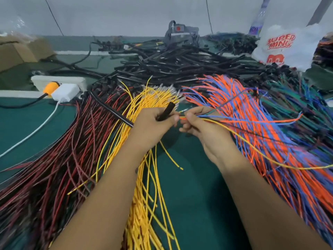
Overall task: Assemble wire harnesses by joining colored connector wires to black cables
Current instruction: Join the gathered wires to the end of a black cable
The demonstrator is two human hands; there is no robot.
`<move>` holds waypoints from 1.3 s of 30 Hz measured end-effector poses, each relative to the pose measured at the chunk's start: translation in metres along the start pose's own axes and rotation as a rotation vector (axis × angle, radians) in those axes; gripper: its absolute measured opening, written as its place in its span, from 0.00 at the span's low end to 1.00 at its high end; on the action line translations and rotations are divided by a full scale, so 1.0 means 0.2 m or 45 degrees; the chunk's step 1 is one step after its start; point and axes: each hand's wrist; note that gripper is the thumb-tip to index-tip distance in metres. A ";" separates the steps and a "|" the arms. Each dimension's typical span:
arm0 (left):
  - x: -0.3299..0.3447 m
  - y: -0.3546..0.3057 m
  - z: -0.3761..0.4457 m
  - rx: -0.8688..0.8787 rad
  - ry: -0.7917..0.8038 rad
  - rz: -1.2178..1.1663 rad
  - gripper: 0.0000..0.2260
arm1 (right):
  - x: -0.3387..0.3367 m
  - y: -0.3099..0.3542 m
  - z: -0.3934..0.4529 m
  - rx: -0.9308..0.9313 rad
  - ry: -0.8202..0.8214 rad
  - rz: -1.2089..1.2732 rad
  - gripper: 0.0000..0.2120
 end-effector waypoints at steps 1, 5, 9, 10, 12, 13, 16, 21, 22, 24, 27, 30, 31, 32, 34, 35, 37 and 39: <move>0.00 0.01 0.01 0.001 -0.011 0.041 0.06 | -0.01 0.00 0.00 0.000 -0.001 -0.056 0.07; 0.02 0.02 0.01 -0.002 0.015 0.149 0.07 | -0.03 0.00 0.00 0.030 -0.034 -0.211 0.07; 0.01 0.03 0.02 -0.045 0.018 0.183 0.06 | -0.03 0.00 0.01 0.052 -0.040 -0.223 0.07; 0.01 0.02 0.02 -0.053 0.002 0.183 0.11 | -0.02 0.00 0.01 0.049 -0.033 -0.209 0.07; 0.01 0.02 0.02 -0.058 -0.029 0.160 0.16 | -0.03 0.01 0.00 0.034 -0.002 -0.180 0.07; 0.01 0.01 0.02 -0.067 -0.035 0.153 0.16 | -0.03 0.01 0.00 0.023 0.017 -0.171 0.07; 0.00 0.02 0.03 -0.089 -0.050 0.120 0.17 | -0.03 0.00 0.00 0.002 0.045 -0.152 0.07; 0.00 0.03 0.04 -0.098 -0.139 0.011 0.10 | -0.02 -0.01 0.01 0.005 0.013 -0.232 0.09; 0.00 0.04 0.04 -0.101 -0.136 0.030 0.09 | -0.02 -0.02 0.01 0.018 0.007 -0.221 0.09; 0.00 0.04 0.03 -0.072 -0.131 0.066 0.07 | -0.01 -0.02 0.01 0.065 -0.021 -0.141 0.08; 0.00 0.04 0.02 -0.021 -0.151 0.094 0.06 | 0.00 -0.02 0.02 0.138 -0.034 -0.003 0.06; 0.01 0.03 0.01 -0.013 -0.134 0.129 0.06 | 0.00 -0.01 0.01 0.135 -0.005 0.081 0.07; 0.01 0.03 0.01 -0.013 -0.128 0.128 0.06 | 0.00 -0.01 0.01 0.120 0.002 0.090 0.07; 0.01 0.02 0.01 -0.013 -0.125 0.119 0.06 | 0.00 -0.01 0.01 0.102 0.010 0.089 0.07; 0.01 0.01 0.00 -0.027 -0.115 0.099 0.05 | 0.00 -0.01 0.00 0.068 0.034 0.075 0.06; 0.01 0.01 -0.01 -0.043 -0.102 0.105 0.04 | -0.01 -0.01 0.00 0.055 0.048 0.061 0.06; 0.00 -0.01 -0.02 -0.064 -0.063 0.147 0.07 | -0.01 -0.01 -0.01 0.038 0.072 0.017 0.08; -0.01 -0.02 -0.03 -0.060 -0.034 0.122 0.09 | -0.01 -0.01 -0.02 0.020 0.077 -0.046 0.09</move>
Point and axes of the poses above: each hand's wrist, its own z-axis towards the middle knuckle, its own x-axis out of the palm, y = z × x, and after that the axes turned 15 degrees about y, right-handed
